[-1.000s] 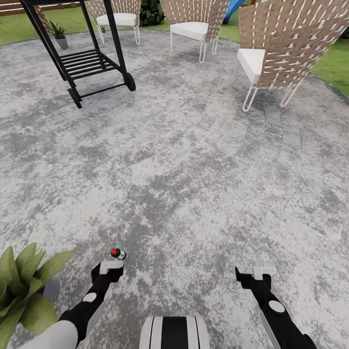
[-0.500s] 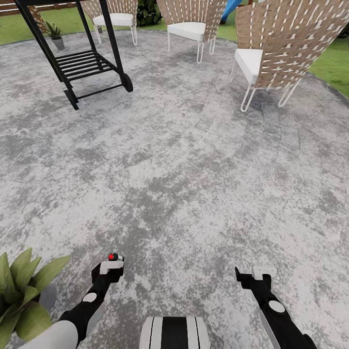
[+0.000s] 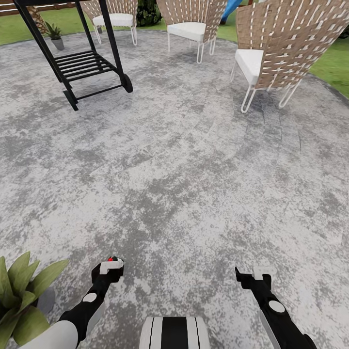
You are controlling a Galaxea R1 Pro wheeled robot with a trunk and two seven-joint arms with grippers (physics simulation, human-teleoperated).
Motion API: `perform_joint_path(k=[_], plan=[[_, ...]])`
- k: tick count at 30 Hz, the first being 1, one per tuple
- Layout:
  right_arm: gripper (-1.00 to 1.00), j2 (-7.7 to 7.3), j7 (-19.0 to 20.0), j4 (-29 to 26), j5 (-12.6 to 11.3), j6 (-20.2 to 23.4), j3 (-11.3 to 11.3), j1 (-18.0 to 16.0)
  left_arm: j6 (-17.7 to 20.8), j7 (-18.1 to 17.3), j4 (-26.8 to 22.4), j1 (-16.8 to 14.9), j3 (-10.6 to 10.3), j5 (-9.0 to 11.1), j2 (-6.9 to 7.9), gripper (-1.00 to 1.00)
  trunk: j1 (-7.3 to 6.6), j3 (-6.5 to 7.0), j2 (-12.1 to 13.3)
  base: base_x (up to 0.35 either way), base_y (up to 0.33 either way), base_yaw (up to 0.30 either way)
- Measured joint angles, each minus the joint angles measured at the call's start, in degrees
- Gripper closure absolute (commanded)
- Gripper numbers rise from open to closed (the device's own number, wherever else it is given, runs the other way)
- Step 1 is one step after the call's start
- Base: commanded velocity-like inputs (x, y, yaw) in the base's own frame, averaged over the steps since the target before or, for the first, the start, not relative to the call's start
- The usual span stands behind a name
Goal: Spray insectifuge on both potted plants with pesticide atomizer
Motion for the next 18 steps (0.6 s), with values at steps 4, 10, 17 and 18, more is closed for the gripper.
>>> perform_joint_path(k=[4,10,17,18], plan=[[-1.00,0.00,0.0,0.0,0.0,0.0,0.0,0.0,-0.1,0.0,0.0,0.0,0.0,0.0,-0.01,-1.00,0.00,0.08,0.0,0.001,0.000,0.000],[-1.00,0.00,0.0,0.0,0.0,0.0,0.0,0.0,-0.1,0.0,0.0,0.0,0.0,0.0,0.01,-1.00,0.00,0.35,0.0,0.000,0.000,0.000],[-1.00,0.00,0.0,0.0,0.0,0.0,0.0,0.0,-0.2,0.0,0.0,0.0,0.0,0.0,0.03,-1.00,0.00,0.43,0.0,0.000,0.000,0.000],[-1.00,0.00,0.0,0.0,0.0,0.0,0.0,0.0,-0.2,0.0,0.0,0.0,0.0,0.0,0.04,-1.00,0.00,0.48,0.0,0.000,0.000,0.000]])
